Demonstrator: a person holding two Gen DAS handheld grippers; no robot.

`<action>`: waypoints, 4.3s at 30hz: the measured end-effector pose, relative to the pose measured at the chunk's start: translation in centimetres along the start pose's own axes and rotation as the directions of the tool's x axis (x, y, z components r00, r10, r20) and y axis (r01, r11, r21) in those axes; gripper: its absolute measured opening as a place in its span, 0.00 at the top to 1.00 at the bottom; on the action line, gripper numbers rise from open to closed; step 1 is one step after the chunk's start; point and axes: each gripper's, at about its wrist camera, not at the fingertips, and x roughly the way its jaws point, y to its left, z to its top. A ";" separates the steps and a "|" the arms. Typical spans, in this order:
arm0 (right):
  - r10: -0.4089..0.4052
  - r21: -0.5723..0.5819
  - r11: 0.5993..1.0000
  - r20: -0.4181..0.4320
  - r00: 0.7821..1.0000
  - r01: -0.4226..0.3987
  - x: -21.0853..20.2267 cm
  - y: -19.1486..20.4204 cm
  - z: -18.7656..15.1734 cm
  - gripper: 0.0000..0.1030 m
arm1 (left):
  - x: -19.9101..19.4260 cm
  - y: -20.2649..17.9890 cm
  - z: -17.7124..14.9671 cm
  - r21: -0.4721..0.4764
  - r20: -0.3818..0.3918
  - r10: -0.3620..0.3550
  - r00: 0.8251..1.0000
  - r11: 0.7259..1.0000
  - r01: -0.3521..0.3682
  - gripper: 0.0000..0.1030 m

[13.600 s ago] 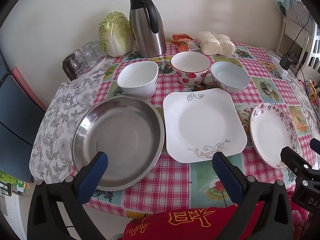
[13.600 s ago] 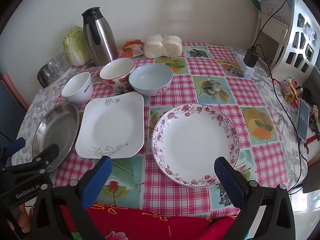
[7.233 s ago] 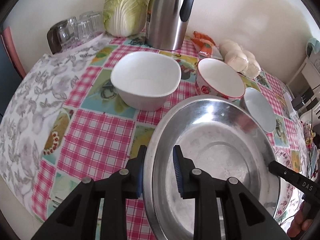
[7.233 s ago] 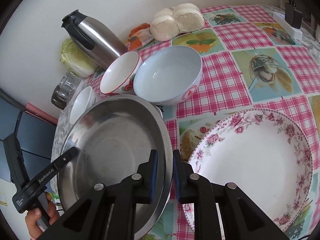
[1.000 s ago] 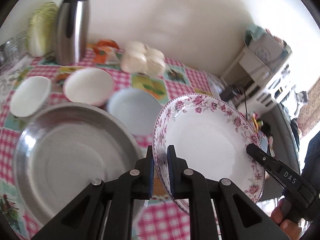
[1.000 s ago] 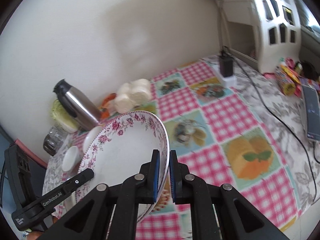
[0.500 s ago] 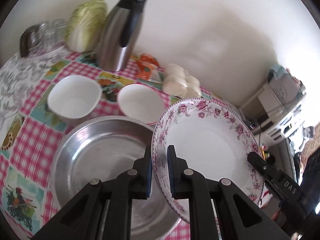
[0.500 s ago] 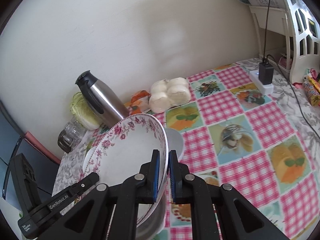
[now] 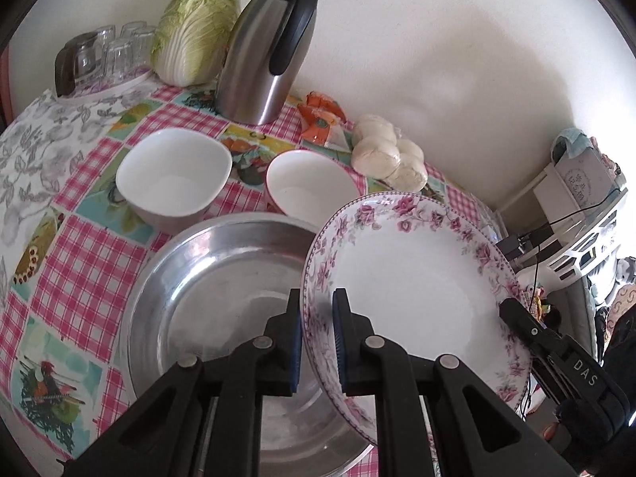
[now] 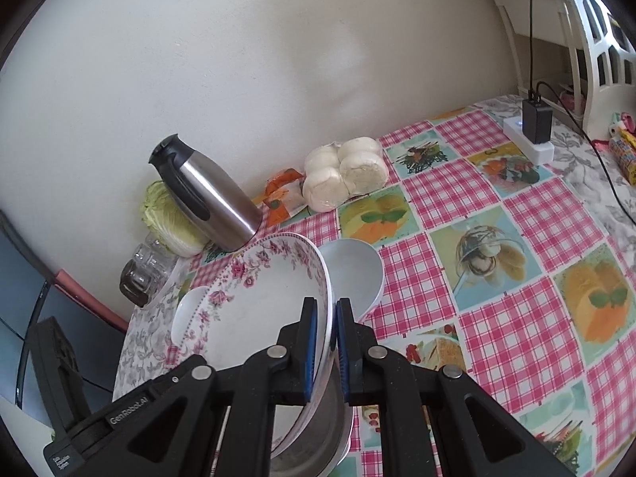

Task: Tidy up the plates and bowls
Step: 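Carry the floral plate over the steel basin and lower it inside, then open the right gripper and release the floral plate, then move both grippers toward the rim of the red-rimmed white bowl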

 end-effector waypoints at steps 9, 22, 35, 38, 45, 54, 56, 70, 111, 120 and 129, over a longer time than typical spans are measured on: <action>-0.029 -0.048 0.998 -0.027 0.999 0.027 0.4 -0.1 -1.1 0.89 | -0.8 -0.6 -0.5 0.010 0.020 0.038 0.999 0.999 -0.038 0.87; -0.040 -0.145 0.989 -0.088 0.995 0.027 2.2 1.4 -2.8 0.89 | -1.0 1.5 -0.7 -0.005 -0.016 0.057 0.998 0.998 -0.057 0.82; -0.067 -0.308 0.952 -0.188 0.980 0.006 5.9 6.2 -6.2 0.88 | -1.2 7.4 0.0 -0.100 -0.061 0.127 0.990 0.986 -0.133 0.82; -0.092 -0.320 0.947 -0.202 0.975 0.023 6.6 6.1 -6.6 0.88 | -0.2 8.0 -0.4 -0.111 -0.106 0.131 0.986 0.984 -0.143 0.82; -0.125 -0.320 0.946 -0.227 0.966 0.048 7.5 5.4 -6.9 0.88 | 1.6 7.9 -1.1 -0.086 -0.173 0.155 0.973 0.981 -0.171 0.82; -0.140 -0.344 0.938 -0.241 0.960 0.050 8.8 4.9 -7.2 0.86 | 3.2 8.1 -1.1 -0.079 -0.210 0.172 0.962 0.978 -0.192 0.81; -0.139 -0.332 0.942 -0.254 0.957 0.048 9.1 4.5 -7.1 0.86 | 3.4 8.0 -1.4 -0.065 -0.217 0.183 0.959 0.977 -0.201 0.81; -0.193 -0.388 0.918 -0.263 0.945 0.079 10.0 4.7 -7.6 0.79 | 3.8 7.8 -1.1 -0.058 -0.208 0.185 0.960 0.978 -0.201 0.77; -0.219 -0.401 0.901 -0.096 0.971 0.164 6.1 6.6 -4.1 0.00 | -0.8 4.5 2.1 0.023 0.112 0.445 0.889 0.893 -0.450 0.01; -0.147 -0.262 0.954 0.019 0.989 0.147 3.7 7.7 2.6 0.00 | -1.8 2.8 6.4 -0.016 0.240 0.466 0.851 0.879 -0.477 0.00; -0.166 -0.176 0.970 0.014 0.986 0.166 6.7 6.8 6.7 0.00 | 0.5 2.8 10.1 -0.027 0.227 0.430 0.874 0.900 -0.436 0.00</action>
